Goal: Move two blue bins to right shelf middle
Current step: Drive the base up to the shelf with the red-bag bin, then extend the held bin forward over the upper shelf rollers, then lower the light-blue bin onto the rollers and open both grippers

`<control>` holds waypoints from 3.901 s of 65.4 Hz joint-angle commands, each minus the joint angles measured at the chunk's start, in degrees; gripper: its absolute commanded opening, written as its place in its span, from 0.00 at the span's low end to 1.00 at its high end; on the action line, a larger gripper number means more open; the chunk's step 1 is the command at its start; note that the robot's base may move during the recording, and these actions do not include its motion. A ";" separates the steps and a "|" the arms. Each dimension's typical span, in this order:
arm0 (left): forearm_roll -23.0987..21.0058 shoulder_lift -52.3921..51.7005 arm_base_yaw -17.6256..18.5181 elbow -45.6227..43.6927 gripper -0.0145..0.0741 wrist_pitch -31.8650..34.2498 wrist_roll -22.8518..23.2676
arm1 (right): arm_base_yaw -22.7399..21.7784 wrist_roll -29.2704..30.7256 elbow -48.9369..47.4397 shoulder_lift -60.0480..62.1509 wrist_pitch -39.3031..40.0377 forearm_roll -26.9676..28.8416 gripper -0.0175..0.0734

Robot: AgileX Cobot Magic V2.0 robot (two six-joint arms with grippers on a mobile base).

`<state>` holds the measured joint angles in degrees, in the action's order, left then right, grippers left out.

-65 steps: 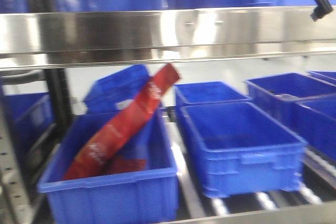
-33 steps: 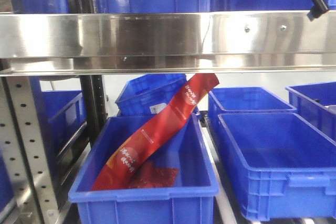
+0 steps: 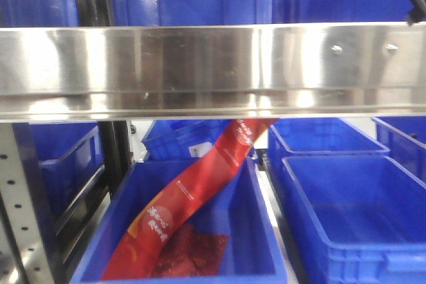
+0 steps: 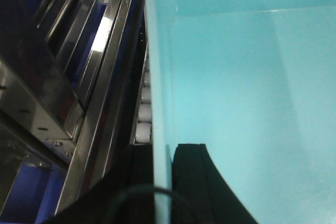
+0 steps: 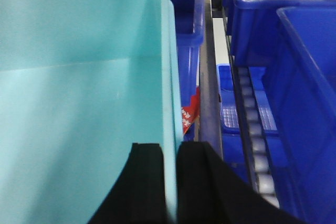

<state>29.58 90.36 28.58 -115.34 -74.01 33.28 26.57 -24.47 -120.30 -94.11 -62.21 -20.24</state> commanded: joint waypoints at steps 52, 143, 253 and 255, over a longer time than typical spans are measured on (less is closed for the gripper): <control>-1.81 -0.41 1.08 -0.93 0.04 5.00 -0.11 | 0.81 0.02 -0.81 0.52 7.63 2.11 0.01; -24.14 15.28 -12.90 -0.93 0.04 4.05 -14.69 | 0.81 -9.67 -0.81 -16.65 -5.84 6.15 0.01; -25.76 -10.93 -12.90 23.82 0.04 30.54 -17.67 | 1.06 0.41 24.03 9.75 14.28 1.19 0.01; -25.76 -13.00 -12.90 26.31 0.04 33.49 -17.67 | 1.06 0.41 27.69 11.78 18.02 1.04 0.01</control>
<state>4.47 81.75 15.47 -94.46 -48.32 15.85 27.59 -24.56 -98.79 -86.69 -52.41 -17.87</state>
